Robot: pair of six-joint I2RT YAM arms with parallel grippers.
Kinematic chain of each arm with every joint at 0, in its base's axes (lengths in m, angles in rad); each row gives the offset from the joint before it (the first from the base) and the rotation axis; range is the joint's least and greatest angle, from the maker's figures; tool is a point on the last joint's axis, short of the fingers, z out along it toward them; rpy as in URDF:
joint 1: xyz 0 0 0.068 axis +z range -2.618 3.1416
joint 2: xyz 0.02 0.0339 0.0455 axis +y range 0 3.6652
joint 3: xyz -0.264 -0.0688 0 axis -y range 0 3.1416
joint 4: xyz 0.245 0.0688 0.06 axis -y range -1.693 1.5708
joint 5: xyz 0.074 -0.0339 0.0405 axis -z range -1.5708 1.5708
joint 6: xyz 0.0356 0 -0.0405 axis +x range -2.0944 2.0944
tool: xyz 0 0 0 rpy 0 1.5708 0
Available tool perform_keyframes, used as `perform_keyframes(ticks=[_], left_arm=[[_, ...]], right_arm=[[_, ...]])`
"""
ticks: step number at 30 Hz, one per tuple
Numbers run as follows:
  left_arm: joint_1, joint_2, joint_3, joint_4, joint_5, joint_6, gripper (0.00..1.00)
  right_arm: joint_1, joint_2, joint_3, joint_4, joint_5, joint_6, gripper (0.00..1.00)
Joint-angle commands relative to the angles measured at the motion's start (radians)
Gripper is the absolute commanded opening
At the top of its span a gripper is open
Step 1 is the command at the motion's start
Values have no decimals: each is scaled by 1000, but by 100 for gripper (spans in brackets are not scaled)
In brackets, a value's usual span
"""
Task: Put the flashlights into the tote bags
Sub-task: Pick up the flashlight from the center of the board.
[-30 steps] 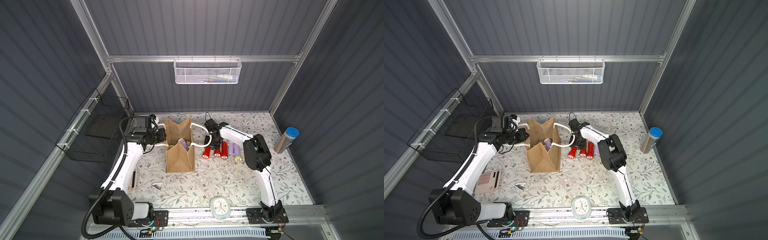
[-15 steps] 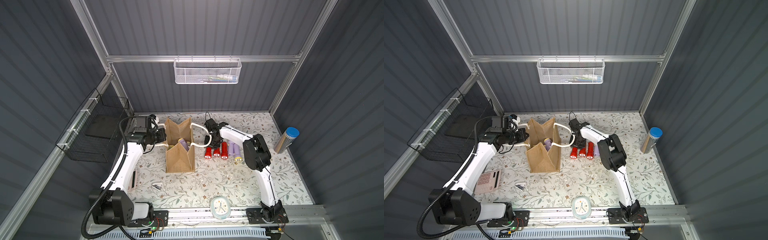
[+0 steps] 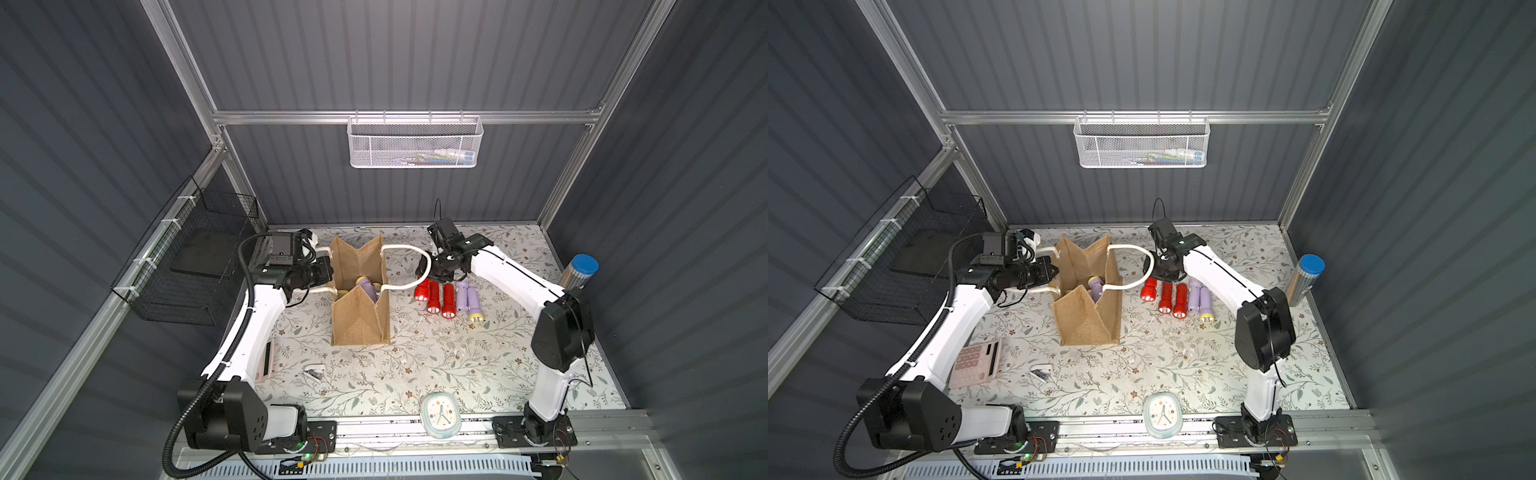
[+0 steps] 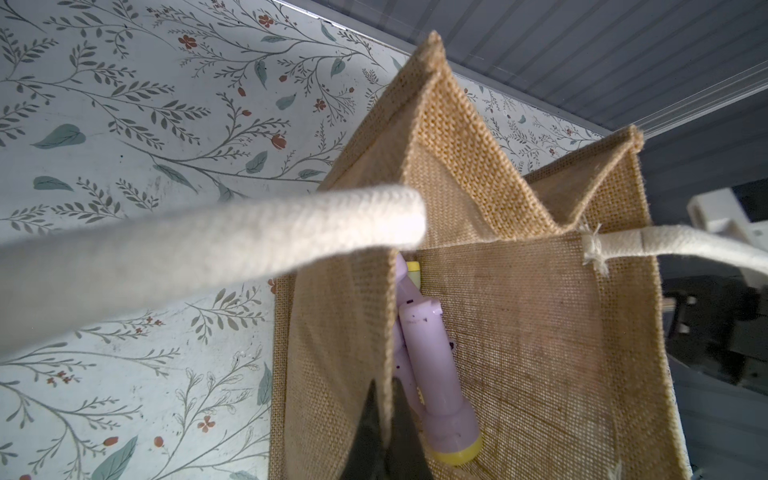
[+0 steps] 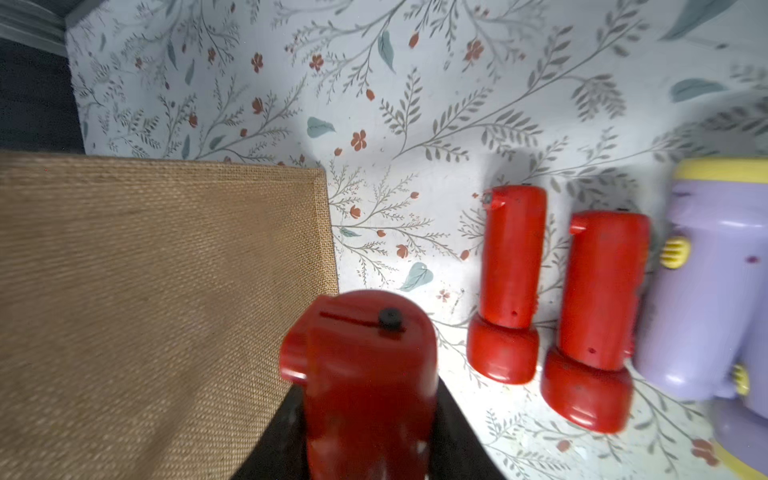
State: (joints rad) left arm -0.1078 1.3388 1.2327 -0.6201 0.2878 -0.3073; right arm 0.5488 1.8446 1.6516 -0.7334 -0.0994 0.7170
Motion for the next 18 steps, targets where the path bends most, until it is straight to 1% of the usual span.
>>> perform_keyframes(ticks=[1, 3, 5, 6, 7, 10, 12, 14, 18], left_arm=[[6, -39, 21, 4, 34, -19, 0], [7, -44, 25, -5, 34, -20, 0], [7, -44, 29, -13, 34, -20, 0], [6, -44, 30, -15, 34, -20, 0], [5, -44, 30, -17, 63, -21, 0], [5, -44, 31, -17, 69, -28, 0], [3, -46, 26, -11, 74, -33, 0], [1, -44, 24, -7, 76, -36, 0], [-4, -42, 17, 3, 77, -40, 0]], right_arm=[[-19, -59, -71, -31, 162, -20, 10], [-23, -101, -96, -60, 287, -46, 9], [-32, -127, -100, -96, 355, -66, 9], [-39, -143, -103, -106, 370, -76, 8], [-45, -156, -104, -114, 383, -82, 8], [-53, -206, -89, -125, 436, -100, 7], [-52, -234, -52, -116, 414, -112, 6], [-47, -254, -10, -87, 339, -116, 6], [10, -268, 77, -12, 240, -117, 6]])
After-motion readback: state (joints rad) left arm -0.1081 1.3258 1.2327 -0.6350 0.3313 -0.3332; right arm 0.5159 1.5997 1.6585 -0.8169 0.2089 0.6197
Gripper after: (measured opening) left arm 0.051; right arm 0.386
